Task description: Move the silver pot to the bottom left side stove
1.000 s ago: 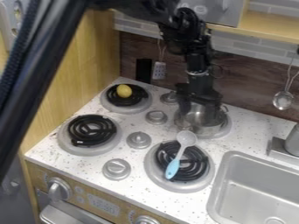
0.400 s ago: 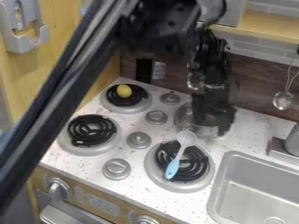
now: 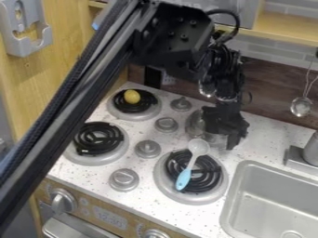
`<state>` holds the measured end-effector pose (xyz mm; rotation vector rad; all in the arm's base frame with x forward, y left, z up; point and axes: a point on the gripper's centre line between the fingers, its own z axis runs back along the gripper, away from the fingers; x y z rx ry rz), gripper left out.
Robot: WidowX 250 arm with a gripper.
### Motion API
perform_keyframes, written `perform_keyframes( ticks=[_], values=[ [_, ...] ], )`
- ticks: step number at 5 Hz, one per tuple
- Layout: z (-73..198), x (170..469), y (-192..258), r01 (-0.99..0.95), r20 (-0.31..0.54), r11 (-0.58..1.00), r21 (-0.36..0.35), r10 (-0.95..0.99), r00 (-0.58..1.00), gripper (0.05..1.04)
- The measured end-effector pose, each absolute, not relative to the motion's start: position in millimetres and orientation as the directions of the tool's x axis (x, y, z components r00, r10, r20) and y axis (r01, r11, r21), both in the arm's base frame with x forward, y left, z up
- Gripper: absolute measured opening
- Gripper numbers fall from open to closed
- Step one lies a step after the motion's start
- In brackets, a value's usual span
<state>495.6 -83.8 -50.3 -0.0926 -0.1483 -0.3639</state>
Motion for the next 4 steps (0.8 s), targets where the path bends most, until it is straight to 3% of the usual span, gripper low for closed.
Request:
perform_keyframes(
  ticks=[1,2,4],
  values=[
    [-55.1,493.5,-82.7,0.368,0.157,0.928,-0.058,-0.355,0.921,0.351],
    [-55.7,491.2,-78.0,0.371,0.162,0.928,-0.038,-0.361,0.918,0.174],
    [-31.1,503.0,-37.3,0.327,0.260,0.944,0.046,-0.327,0.909,0.067]
  ],
)
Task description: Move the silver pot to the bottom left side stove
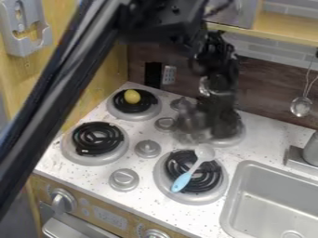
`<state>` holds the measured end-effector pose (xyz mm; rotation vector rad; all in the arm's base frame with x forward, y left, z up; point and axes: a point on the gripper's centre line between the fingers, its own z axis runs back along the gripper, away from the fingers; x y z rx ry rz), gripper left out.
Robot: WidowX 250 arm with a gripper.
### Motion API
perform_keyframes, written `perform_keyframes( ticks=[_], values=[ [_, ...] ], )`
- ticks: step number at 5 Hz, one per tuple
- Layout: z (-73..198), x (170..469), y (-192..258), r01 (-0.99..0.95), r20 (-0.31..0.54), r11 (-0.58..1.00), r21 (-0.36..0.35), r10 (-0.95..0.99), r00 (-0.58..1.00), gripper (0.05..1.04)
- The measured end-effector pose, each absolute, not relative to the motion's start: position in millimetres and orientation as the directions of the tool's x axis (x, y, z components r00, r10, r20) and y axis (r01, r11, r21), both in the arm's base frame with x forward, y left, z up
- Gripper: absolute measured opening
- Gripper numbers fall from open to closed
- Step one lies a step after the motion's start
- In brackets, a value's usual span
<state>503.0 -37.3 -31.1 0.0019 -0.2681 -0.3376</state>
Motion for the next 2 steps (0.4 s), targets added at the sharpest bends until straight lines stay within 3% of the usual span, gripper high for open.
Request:
perform_keyframes(
  ticks=[1,2],
  values=[
    [-12.6,509.1,5.3,0.242,0.322,0.966,0.088,-0.257,0.911,0.064],
    [3.3,497.1,34.9,0.165,0.327,0.981,0.106,-0.191,0.926,0.064]
  ],
)
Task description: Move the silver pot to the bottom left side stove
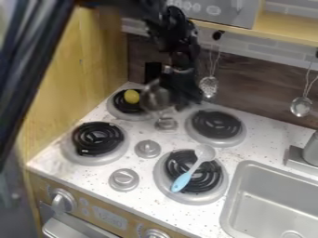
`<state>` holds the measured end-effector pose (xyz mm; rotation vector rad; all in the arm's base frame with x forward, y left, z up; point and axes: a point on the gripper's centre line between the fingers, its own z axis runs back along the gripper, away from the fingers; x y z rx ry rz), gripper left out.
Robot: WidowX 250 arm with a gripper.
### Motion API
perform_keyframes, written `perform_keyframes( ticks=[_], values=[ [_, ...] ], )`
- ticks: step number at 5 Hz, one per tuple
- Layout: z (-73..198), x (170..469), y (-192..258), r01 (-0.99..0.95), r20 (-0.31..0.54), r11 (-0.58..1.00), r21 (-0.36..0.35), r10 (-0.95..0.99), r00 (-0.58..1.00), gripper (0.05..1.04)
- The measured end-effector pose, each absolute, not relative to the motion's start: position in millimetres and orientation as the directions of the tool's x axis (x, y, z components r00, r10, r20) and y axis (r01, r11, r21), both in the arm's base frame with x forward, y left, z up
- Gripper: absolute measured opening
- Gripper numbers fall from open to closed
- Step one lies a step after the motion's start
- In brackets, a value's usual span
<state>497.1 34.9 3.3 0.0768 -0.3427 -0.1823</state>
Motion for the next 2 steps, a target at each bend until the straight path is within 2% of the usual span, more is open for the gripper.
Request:
perform_keyframes(
  ticks=[2],
  values=[
    [3.2,437.3,56.9,0.072,0.234,0.995,0.071,-0.087,0.968,0.064]
  ],
)
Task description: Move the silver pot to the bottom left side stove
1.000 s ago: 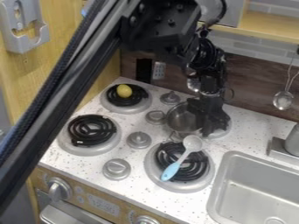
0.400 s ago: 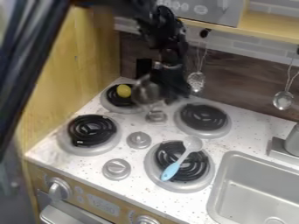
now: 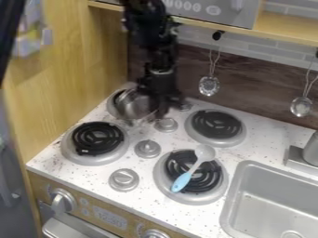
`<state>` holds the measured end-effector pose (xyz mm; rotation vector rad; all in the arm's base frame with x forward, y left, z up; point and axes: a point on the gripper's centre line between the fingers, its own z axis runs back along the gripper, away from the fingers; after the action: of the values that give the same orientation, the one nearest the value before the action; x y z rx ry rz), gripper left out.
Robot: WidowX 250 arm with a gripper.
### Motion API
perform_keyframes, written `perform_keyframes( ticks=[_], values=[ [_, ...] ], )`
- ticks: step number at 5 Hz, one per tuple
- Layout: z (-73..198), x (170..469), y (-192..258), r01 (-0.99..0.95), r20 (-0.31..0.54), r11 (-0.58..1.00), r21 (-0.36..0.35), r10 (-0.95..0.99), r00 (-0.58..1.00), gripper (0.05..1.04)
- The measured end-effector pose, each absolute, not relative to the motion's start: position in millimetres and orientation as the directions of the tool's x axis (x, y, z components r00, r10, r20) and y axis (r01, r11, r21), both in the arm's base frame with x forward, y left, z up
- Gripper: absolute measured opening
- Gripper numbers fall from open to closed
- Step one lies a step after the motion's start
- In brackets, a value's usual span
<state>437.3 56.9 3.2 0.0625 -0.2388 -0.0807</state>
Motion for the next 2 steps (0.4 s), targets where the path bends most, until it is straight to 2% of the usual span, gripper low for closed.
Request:
perform_keyframes(
  ticks=[1,2],
  values=[
    [-10.7,413.5,63.5,0.045,0.156,0.995,0.084,-0.058,0.986,0.064],
    [-12.1,409.1,81.6,-0.020,0.151,0.996,0.087,0.006,0.988,0.064]
  ],
)
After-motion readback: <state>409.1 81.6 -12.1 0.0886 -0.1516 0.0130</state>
